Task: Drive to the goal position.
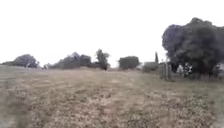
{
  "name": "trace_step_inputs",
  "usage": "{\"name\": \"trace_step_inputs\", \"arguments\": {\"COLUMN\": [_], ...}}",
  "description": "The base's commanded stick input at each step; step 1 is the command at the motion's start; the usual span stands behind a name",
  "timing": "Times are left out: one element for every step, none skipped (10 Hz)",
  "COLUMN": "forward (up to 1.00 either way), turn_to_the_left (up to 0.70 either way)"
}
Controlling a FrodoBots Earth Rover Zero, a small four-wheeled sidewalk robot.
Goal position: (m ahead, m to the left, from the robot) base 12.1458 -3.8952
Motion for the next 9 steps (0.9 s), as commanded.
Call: {"name": "trace_step_inputs", "arguments": {"forward": [0.68, 0.68, 0.68, 0.68, 0.68, 0.68, 0.68, 0.68, 0.68], "turn_to_the_left": [-0.23, -0.23, -0.23, -0.23, -0.23, -0.23, -0.23, -0.22, -0.22]}}
